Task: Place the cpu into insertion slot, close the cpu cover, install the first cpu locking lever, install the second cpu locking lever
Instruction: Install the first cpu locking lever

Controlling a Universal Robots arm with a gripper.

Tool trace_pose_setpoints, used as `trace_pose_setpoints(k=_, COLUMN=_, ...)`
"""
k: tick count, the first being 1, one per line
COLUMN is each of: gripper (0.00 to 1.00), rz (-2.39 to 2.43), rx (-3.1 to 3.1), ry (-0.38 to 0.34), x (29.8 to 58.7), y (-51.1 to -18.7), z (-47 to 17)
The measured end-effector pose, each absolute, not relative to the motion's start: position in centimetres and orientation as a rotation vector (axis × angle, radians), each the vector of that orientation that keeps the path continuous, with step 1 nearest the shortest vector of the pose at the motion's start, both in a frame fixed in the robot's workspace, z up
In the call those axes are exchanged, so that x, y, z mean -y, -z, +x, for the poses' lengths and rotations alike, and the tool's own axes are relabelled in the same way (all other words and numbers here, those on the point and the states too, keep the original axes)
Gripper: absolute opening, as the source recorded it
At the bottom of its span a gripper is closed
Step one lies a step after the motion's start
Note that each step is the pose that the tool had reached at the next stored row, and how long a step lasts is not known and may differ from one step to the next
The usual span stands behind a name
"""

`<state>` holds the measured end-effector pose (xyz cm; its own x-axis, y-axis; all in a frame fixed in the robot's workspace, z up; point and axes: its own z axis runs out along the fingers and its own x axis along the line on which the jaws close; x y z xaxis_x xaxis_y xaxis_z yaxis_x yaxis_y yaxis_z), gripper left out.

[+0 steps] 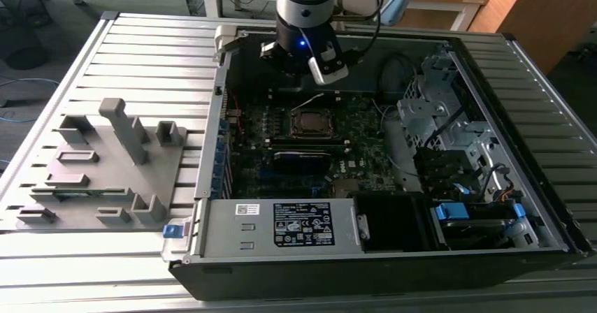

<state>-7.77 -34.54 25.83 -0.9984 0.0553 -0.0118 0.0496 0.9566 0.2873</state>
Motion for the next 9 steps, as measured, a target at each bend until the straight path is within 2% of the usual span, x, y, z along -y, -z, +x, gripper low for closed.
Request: trace_pose_setpoints(k=9, gripper=0.11, rz=0.082, rx=-3.089, ry=-0.436, x=34.53, y=-25.47, z=-7.76)
